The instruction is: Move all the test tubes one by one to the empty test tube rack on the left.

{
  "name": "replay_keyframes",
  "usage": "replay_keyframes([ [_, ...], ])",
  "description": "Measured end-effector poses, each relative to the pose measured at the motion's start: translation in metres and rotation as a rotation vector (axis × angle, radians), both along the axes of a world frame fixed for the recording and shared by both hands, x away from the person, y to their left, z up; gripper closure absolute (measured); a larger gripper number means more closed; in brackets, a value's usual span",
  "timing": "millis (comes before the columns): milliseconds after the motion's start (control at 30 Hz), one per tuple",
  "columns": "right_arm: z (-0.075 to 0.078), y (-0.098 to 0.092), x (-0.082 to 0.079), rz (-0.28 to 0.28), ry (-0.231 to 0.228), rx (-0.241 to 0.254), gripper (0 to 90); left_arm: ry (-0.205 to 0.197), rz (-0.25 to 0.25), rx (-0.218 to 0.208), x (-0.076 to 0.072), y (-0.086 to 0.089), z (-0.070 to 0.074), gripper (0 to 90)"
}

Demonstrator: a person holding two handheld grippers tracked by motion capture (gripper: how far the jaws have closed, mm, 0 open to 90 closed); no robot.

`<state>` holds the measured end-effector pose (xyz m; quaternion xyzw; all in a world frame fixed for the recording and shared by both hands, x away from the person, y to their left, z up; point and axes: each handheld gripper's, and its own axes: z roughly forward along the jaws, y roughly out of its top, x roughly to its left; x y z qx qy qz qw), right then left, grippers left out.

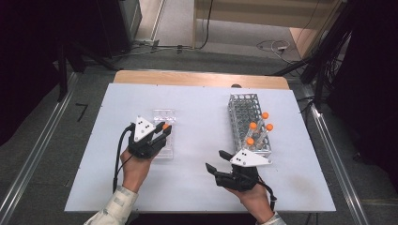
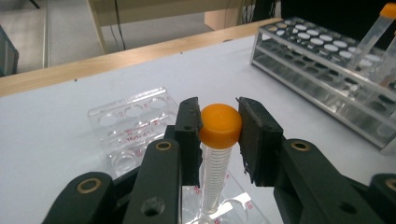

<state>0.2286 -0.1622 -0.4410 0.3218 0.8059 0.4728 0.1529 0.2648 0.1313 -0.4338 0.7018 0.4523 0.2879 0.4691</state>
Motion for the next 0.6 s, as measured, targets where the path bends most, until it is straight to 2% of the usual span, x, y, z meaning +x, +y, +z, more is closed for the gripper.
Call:
replay_keyframes([
  [67,-0.0001,-0.0001,0.0001,-0.001,0.000,-0.001,34.6,-0.002,0.000,0.017,-0.0008,-0.0014,-0.0031,69.6],
  [233,-0.0005,-0.0002,0.0002,-0.002,0.002,-0.002,34.5,-0.002,-0.003,0.025,-0.0007,-0.0028,-0.0050,68.7],
  [300,-0.0006,-0.0003,0.0002,-0.004,0.002,-0.002,34.5,0.004,-0.004,0.022,-0.0006,-0.0031,-0.0064,65.0],
  [433,-0.0004,-0.0014,0.0004,-0.007,0.001,0.000,34.5,0.006,-0.003,-0.008,-0.0015,-0.0014,-0.0067,55.8],
  [567,-0.0002,-0.0024,0.0003,-0.010,-0.001,-0.001,34.5,0.008,0.004,-0.075,-0.0041,0.0030,-0.0050,42.0],
  [600,-0.0001,-0.0028,0.0004,-0.011,0.000,0.000,34.5,0.006,0.008,-0.080,-0.0053,0.0038,-0.0044,39.6],
])
